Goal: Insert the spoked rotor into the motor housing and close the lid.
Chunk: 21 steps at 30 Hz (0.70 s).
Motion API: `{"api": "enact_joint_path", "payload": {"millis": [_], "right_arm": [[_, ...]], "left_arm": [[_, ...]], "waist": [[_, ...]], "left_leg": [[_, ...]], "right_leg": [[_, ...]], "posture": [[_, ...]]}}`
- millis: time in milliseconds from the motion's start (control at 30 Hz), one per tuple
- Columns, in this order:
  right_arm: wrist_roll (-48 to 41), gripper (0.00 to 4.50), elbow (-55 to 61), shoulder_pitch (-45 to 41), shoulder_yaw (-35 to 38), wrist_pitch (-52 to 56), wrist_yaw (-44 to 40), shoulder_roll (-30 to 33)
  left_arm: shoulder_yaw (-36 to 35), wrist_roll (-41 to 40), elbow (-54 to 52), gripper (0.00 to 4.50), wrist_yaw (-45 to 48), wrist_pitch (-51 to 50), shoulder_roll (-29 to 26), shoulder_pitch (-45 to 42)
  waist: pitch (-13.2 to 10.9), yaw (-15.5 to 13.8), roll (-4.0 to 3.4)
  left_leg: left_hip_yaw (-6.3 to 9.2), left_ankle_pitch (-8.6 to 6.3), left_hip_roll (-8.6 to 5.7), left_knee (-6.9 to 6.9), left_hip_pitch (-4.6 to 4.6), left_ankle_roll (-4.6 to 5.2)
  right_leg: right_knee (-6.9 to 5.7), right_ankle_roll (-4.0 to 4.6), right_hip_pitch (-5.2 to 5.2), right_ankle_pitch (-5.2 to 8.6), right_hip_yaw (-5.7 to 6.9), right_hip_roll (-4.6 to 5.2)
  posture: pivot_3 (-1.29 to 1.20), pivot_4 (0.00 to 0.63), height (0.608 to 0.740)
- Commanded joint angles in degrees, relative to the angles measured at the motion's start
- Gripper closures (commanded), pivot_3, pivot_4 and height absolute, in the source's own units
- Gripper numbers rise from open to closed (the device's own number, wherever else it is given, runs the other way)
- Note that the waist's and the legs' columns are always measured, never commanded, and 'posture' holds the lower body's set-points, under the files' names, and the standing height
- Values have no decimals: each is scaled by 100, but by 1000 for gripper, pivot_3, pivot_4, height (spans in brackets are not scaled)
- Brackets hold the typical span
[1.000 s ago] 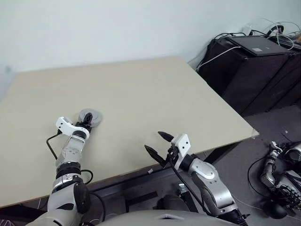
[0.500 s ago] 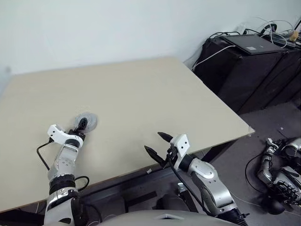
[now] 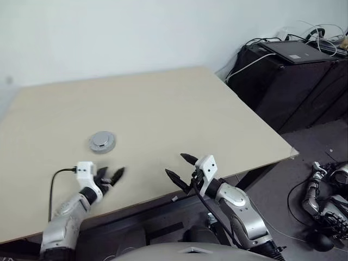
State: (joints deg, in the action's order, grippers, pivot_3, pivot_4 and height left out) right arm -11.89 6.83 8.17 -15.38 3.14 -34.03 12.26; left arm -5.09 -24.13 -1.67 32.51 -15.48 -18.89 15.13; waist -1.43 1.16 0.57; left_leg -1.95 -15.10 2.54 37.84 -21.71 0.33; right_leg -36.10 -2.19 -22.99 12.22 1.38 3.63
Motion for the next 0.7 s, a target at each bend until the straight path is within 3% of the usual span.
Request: {"api": "enact_joint_path", "payload": {"millis": [33, 233, 367, 700], "right_arm": [[-12, 0, 182, 77, 66, -109, 113, -58], [208, 0, 403, 387, 219, -386, 498, -69], [467, 0, 400, 578, 350, -825, 705, 28], [818, 0, 243, 893, 635, -1379, 1105, 135]], "left_arm": [[396, 544, -682, 49, 86, 930, 101, 205], [893, 1588, -786, 49, -555, 2603, 684, 594], [999, 2061, -647, 49, -1128, 3153, 1068, 655], [999, 2196, -466, 49, -1475, 3832, 1177, 730]], "waist": [[0, -9, -1], [3, -38, -21], [4, -52, -19], [3, -43, -20]], "left_leg": [[-1, 0, 2, -1, -1, 0], [-19, -2, 5, -4, -18, 3], [-30, -5, -8, 0, -26, 10], [-47, -6, -10, 0, -25, 11]], "right_leg": [[0, 0, -3, 0, -1, 0], [-2, -1, -32, 0, -17, -3], [-2, -2, -43, 0, -22, -14], [-2, -3, -45, 1, -22, -20]], "posture": [[0, 0, 740], [0, 0, 740], [0, 0, 740], [0, 0, 740]]}}
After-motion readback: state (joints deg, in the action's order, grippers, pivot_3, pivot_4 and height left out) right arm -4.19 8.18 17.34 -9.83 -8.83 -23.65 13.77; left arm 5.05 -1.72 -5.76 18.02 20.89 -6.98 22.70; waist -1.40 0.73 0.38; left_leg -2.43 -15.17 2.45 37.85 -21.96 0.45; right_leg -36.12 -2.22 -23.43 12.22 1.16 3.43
